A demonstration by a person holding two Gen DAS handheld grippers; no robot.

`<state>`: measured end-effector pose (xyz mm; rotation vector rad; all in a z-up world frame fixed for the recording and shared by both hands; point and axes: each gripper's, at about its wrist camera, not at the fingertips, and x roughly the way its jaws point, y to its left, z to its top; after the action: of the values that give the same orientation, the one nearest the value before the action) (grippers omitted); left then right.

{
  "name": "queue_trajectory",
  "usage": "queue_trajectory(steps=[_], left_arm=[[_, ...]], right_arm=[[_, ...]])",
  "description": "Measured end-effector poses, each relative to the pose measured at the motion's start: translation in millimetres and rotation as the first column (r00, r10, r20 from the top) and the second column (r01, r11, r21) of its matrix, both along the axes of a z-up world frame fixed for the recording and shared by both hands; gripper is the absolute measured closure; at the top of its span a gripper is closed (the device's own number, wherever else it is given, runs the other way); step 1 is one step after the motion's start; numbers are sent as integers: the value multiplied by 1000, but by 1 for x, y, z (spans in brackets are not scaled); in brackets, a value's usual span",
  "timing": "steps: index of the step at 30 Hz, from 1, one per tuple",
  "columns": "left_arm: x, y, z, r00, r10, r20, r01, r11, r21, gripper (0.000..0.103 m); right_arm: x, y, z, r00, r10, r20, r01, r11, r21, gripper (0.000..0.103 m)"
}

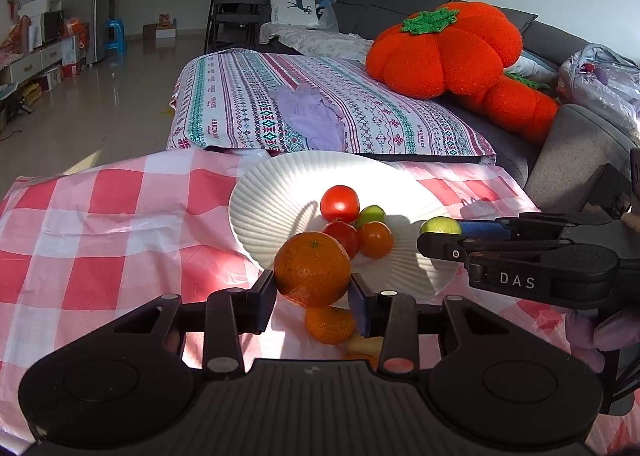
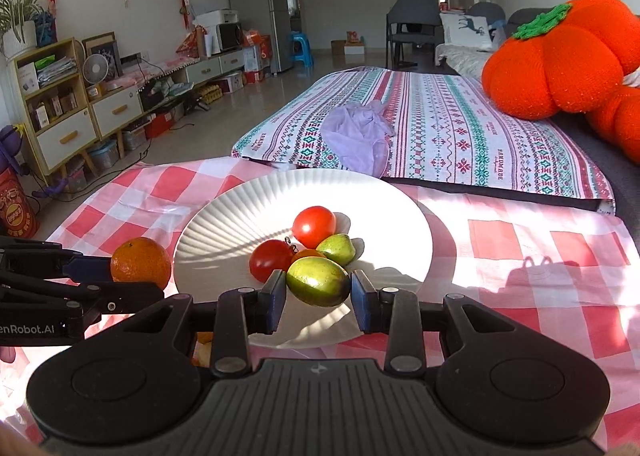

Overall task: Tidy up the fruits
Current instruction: 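Carry the orange and lime onto the plate and open both tools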

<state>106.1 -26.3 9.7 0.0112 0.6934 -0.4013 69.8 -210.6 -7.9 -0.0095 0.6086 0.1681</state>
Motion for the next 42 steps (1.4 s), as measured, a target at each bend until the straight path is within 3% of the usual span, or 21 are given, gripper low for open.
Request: queue_trajectory(steps=[13, 17, 26, 31, 36, 42], left_arm=[[85, -22, -18, 996, 32, -88, -33, 999, -18, 66], [96, -25, -21, 996, 23, -90, -26, 999, -30, 66], [100, -39, -26, 997, -24, -78, 23, 1000, -9, 65], [94, -38, -21, 998, -17, -63, 17, 1000, -2, 51], [86, -36, -12, 999, -17, -50, 17, 1000, 7, 37], [76, -31, -5, 999, -8, -42, 8, 1000, 16, 27]], right_arm=[[16, -6, -13, 1000, -18, 10, 19, 994, -103, 71], [16, -2, -14, 1000, -2, 18, 5, 988, -156, 71], [14, -2, -14, 999, 1, 32, 4, 989, -148, 70], [14, -4, -10, 999, 5, 33, -1, 993, -121, 51], [13, -14, -4, 999, -22, 40, 25, 998, -62, 43], [13, -31, 1, 997, -71, 32, 71, 997, 14, 39]])
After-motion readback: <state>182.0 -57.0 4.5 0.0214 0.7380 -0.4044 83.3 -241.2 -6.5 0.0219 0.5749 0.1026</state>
